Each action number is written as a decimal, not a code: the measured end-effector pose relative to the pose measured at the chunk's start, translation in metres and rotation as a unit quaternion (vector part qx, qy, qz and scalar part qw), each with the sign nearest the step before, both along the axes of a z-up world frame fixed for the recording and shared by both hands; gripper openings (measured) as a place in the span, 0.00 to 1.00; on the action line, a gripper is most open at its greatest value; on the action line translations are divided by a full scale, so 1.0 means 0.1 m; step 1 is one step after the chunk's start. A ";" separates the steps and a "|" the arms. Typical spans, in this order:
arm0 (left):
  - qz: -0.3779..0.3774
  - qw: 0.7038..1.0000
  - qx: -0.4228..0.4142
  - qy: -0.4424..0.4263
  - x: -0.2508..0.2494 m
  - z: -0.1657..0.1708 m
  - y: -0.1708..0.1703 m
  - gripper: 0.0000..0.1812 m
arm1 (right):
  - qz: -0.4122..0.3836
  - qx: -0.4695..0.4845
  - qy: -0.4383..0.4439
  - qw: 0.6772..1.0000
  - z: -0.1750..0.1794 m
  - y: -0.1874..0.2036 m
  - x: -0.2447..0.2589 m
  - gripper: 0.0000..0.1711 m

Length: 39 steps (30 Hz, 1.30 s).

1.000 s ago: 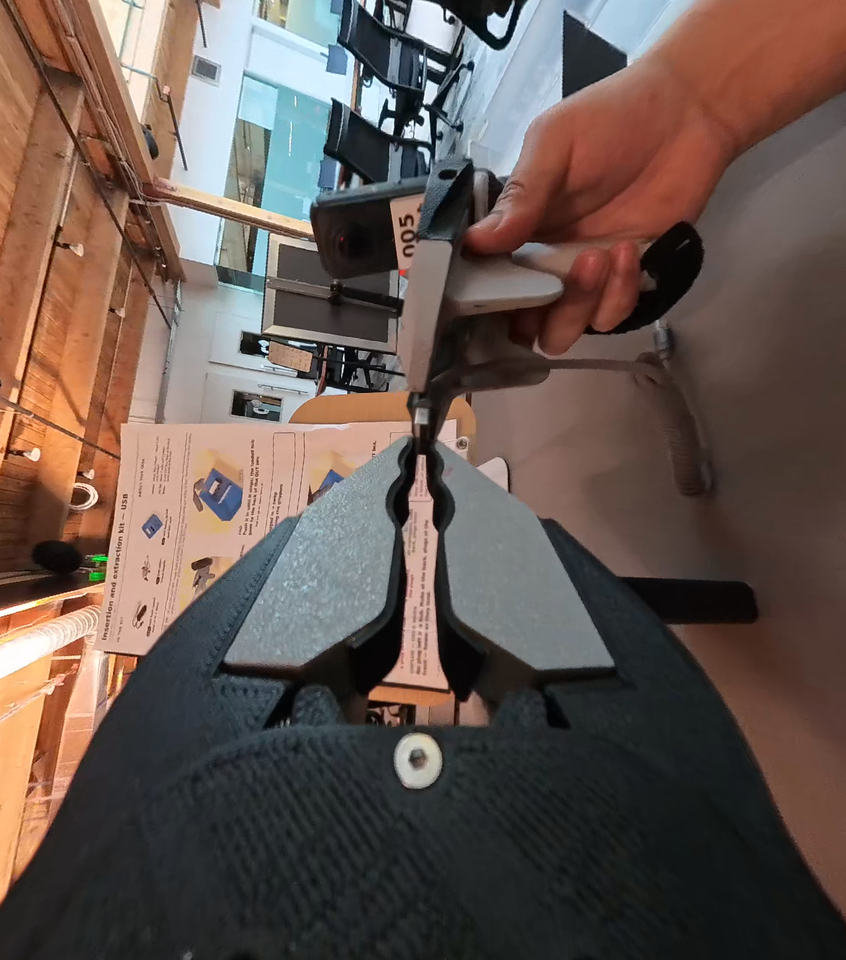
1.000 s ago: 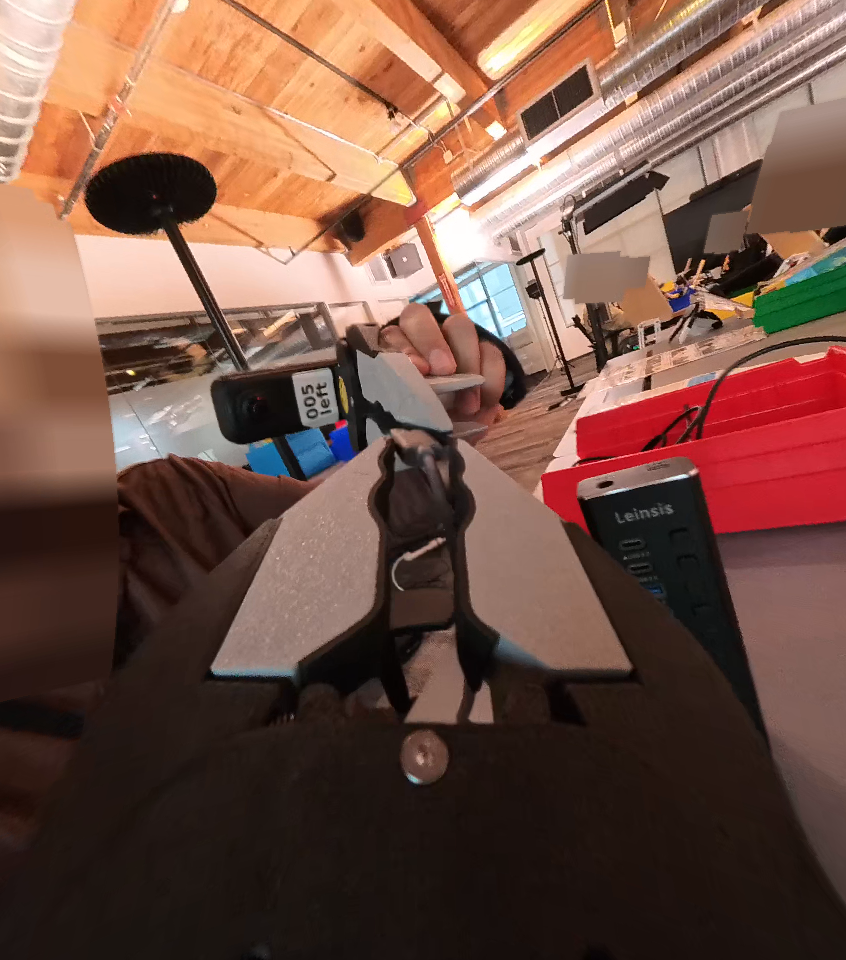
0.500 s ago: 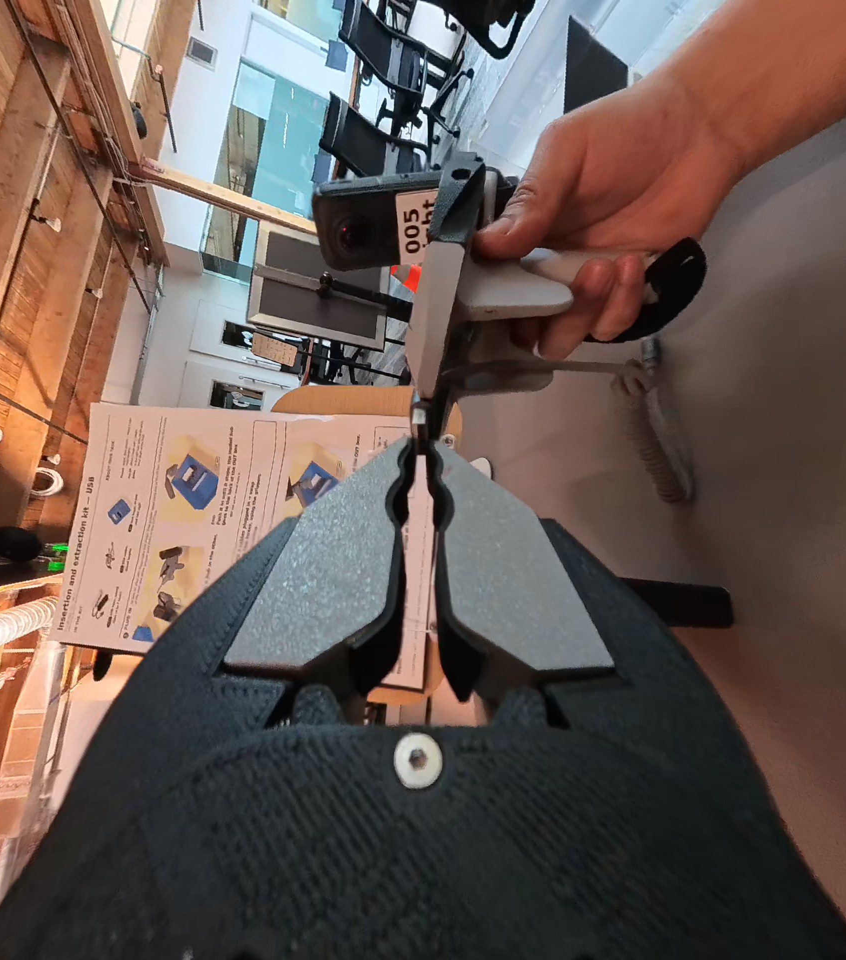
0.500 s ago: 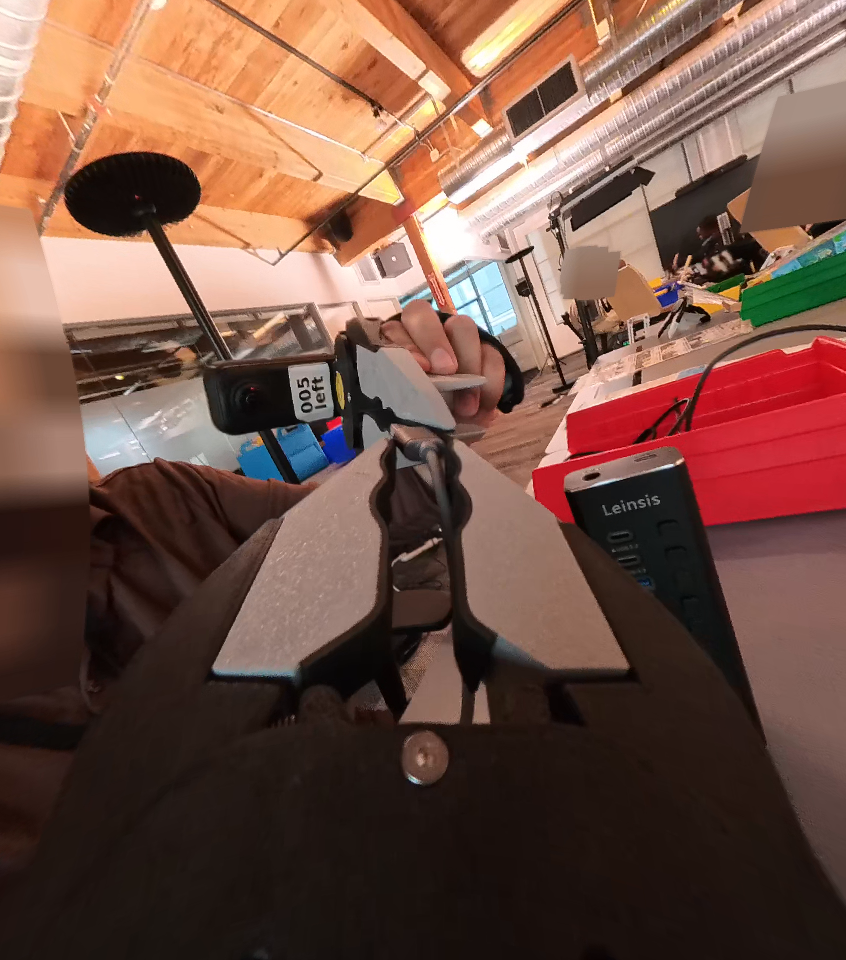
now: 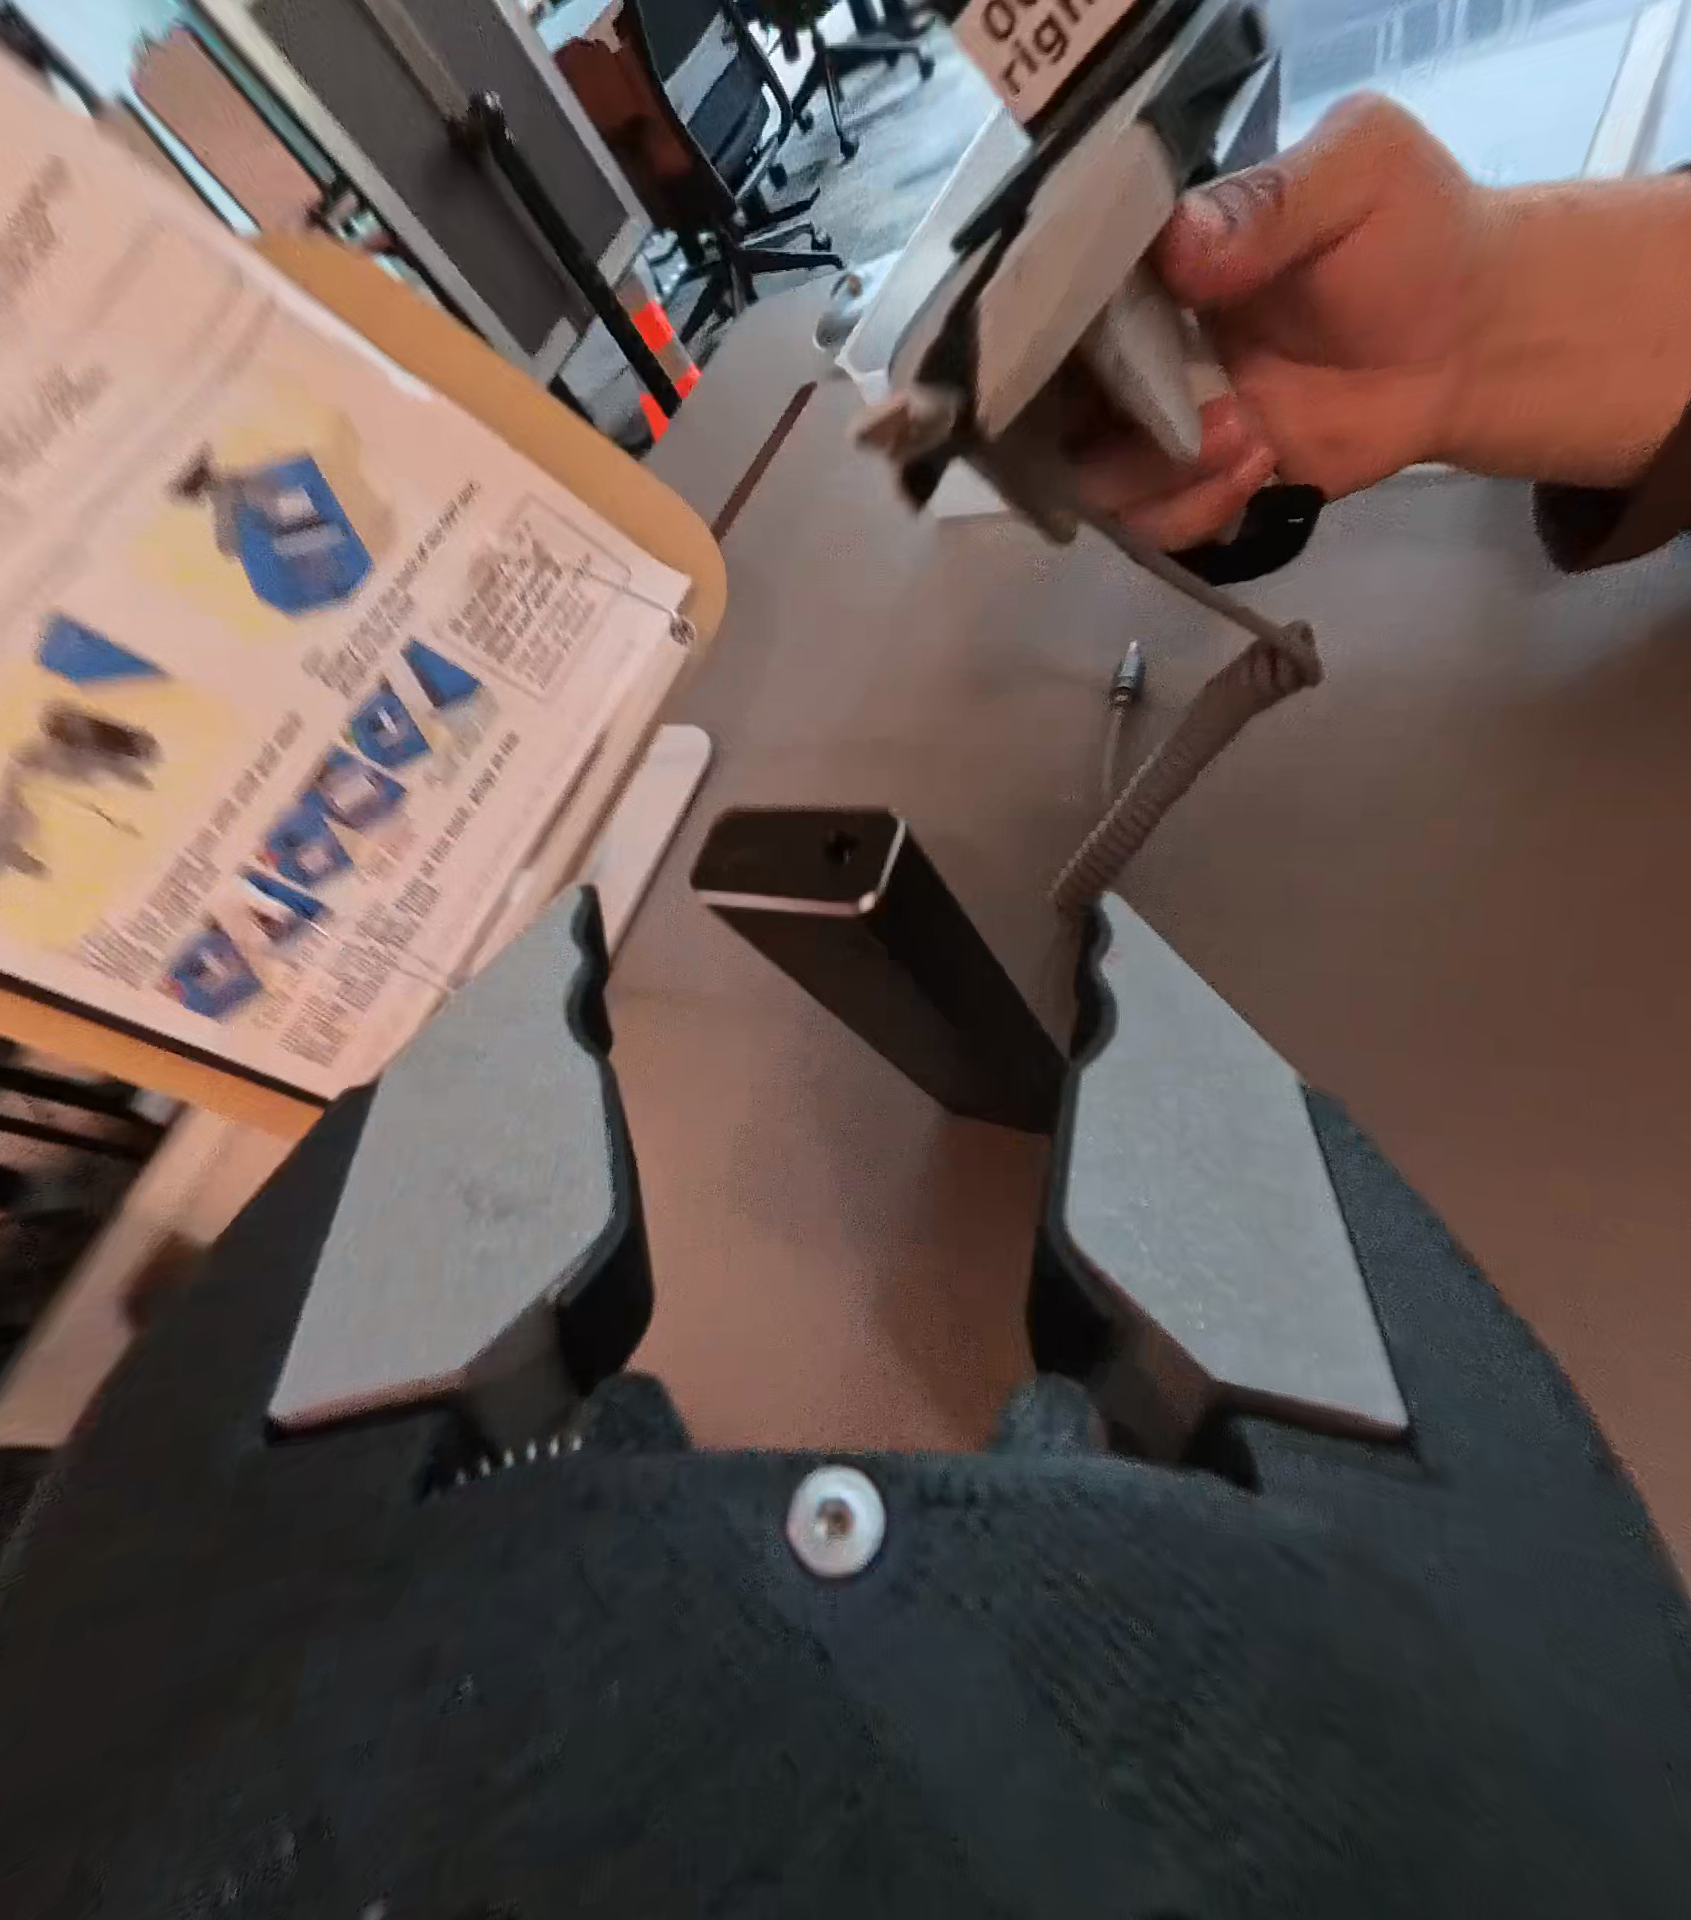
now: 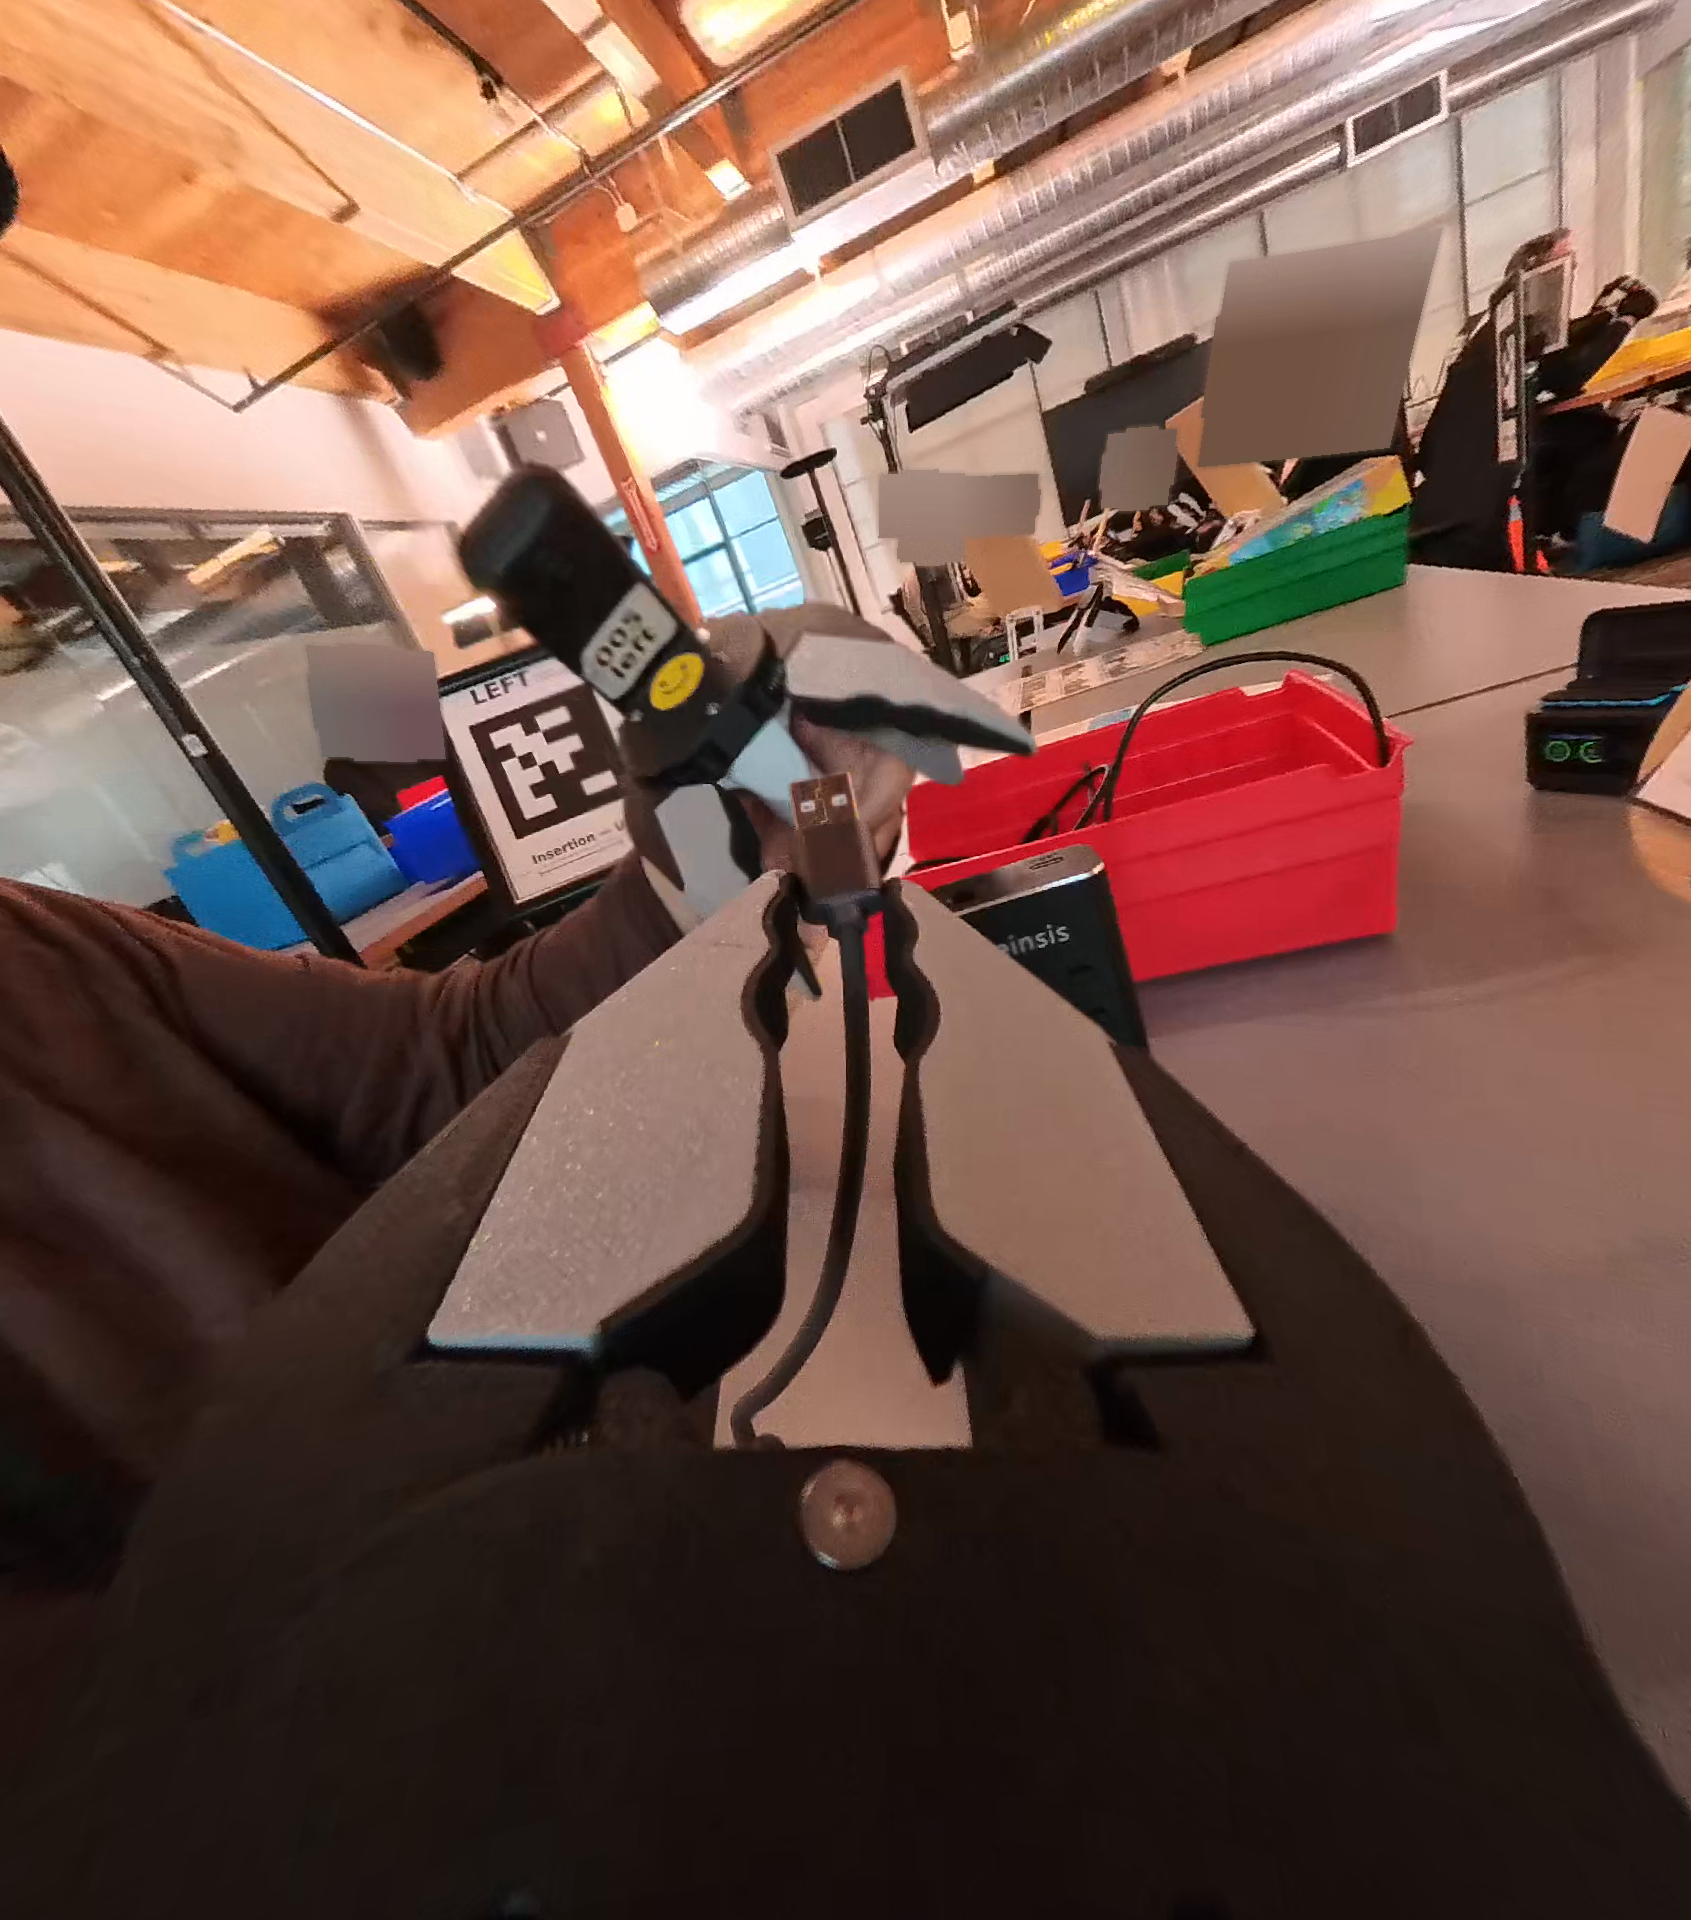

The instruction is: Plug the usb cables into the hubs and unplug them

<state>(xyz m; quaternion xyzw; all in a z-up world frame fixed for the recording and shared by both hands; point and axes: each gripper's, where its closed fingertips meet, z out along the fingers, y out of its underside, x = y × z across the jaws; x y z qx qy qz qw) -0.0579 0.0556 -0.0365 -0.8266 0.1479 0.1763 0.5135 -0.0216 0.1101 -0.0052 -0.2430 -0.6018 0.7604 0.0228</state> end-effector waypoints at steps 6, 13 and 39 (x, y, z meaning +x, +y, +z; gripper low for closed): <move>-0.013 0.988 0.001 -0.152 -0.11 -0.49 -0.01 0.51 | -0.067 0.113 0.016 0.991 -0.29 0.09 -0.15 0.07; -0.072 0.977 -0.059 -0.190 -0.08 -1.02 0.31 0.47 | -0.064 0.242 0.030 0.968 -0.66 -0.03 -0.17 0.07; -0.215 0.952 0.062 -0.207 0.08 -0.87 0.30 0.33 | -0.097 0.418 0.035 0.903 -1.12 -0.30 -0.27 0.07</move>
